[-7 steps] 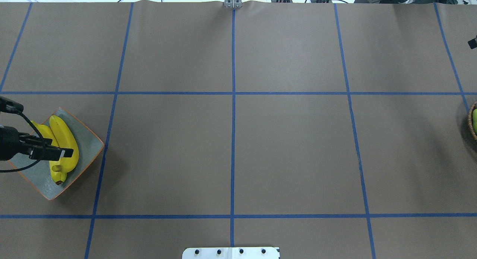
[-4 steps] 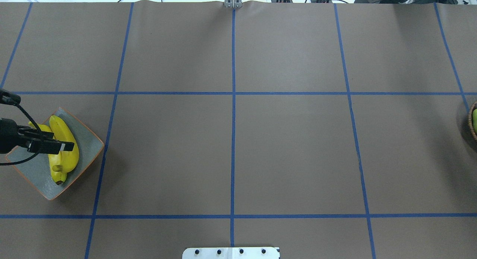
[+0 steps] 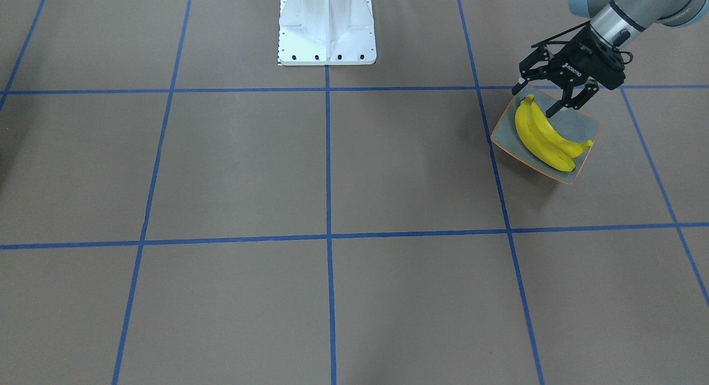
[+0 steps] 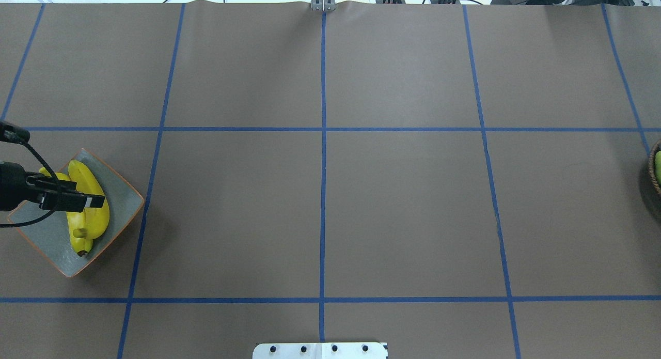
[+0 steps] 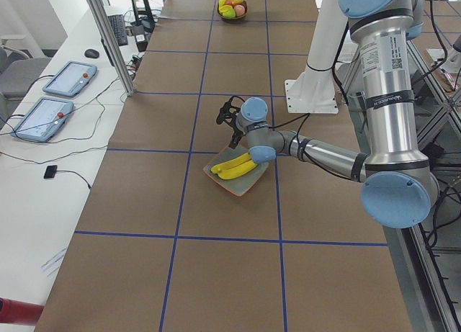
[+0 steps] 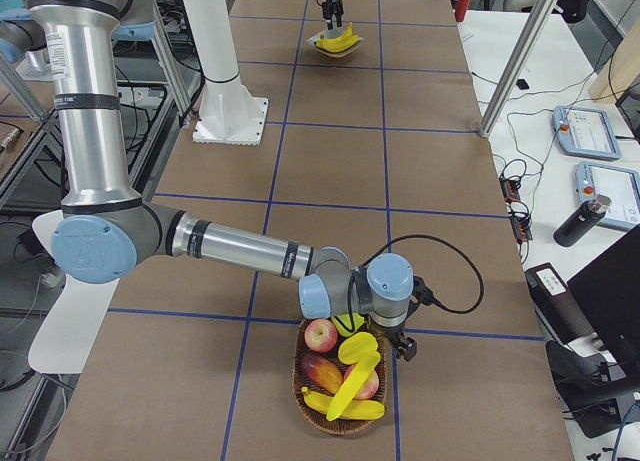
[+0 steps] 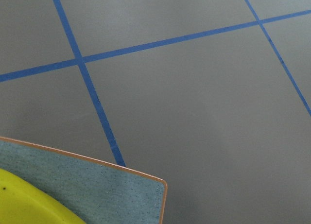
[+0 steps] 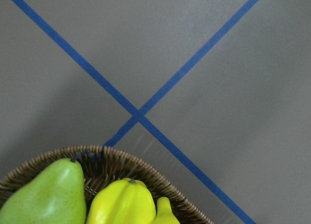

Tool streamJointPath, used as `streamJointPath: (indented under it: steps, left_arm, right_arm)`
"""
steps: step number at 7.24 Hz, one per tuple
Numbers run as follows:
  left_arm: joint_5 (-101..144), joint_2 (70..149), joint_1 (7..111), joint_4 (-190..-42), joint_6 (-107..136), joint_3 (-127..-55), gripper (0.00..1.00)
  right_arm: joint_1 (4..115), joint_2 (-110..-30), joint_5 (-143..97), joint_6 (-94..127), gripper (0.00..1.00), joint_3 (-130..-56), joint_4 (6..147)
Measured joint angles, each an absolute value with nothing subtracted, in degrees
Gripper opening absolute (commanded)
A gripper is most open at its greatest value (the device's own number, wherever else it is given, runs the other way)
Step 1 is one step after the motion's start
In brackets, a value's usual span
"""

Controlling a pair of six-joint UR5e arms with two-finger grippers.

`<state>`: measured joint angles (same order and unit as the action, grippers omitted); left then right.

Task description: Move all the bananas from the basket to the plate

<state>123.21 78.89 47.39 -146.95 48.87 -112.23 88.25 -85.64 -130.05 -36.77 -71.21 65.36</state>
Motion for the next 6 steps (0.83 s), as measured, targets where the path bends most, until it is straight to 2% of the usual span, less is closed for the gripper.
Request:
streamJointPath:
  steps: [1, 2, 4, 6]
  left_arm:
    - [123.19, 79.0, 47.39, -146.95, 48.87, -112.24, 1.0]
    - [123.19, 79.13, 47.4, -146.95, 48.87, -112.24, 1.0]
    - [123.07, 79.38, 47.43, -146.95, 48.87, -112.24, 1.0]
    - [122.92, 79.43, 47.46, -146.95, 48.87, -112.23, 1.0]
  right_arm:
    - [88.29, -86.09, -130.08, -37.87, 1.0, -69.25, 64.07]
    - [88.31, -86.59, -130.11, -38.27, 0.74, -68.53, 63.65]
    - [88.33, -87.07, -129.81, -38.77, 0.02, -68.33, 63.46]
    - [88.39, -87.28, -129.67, -38.93, 0.0, -68.84, 63.48]
